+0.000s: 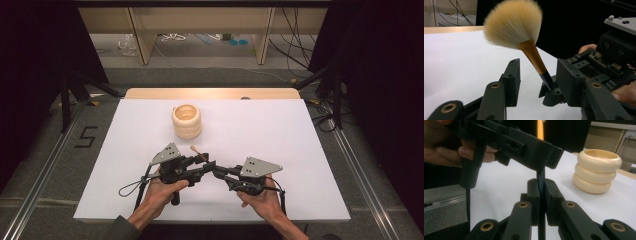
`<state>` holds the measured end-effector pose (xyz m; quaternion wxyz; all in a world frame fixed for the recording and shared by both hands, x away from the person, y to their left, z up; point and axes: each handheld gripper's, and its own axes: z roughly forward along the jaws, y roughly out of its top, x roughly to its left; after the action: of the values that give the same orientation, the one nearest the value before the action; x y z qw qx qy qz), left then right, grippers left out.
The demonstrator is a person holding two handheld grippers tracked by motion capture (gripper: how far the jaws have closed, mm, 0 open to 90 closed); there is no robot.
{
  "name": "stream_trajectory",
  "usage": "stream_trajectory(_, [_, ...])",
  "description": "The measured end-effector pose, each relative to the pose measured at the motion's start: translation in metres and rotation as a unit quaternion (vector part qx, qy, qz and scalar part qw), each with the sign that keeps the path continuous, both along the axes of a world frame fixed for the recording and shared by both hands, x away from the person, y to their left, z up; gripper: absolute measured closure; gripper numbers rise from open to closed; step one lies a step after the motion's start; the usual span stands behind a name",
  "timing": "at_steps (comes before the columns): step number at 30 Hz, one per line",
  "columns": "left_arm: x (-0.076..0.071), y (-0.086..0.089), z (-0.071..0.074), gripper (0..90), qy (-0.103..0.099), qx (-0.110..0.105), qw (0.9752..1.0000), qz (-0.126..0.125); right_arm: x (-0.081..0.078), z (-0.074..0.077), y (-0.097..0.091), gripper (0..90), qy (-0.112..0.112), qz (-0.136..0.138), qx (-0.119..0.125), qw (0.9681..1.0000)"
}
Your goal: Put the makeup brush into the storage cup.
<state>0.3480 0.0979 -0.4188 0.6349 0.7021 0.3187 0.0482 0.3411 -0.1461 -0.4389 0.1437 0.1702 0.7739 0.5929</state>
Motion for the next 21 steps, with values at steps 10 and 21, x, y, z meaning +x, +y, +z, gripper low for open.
stream_trajectory(10, [-0.0001, -0.0003, 0.0002, 60.9, 0.003, -0.005, 1.0000, -0.005, -0.0004, 0.0006, -0.0005, 84.4, 0.001, 0.000, 0.002, 1.0000])
stream_trajectory(21, [-0.0006, 0.0011, 0.0010, 68.8, 0.010, -0.017, 0.9998, -0.001, -0.0002, 0.0004, -0.0003, 84.4, 0.000, 0.004, 0.005, 1.0000])
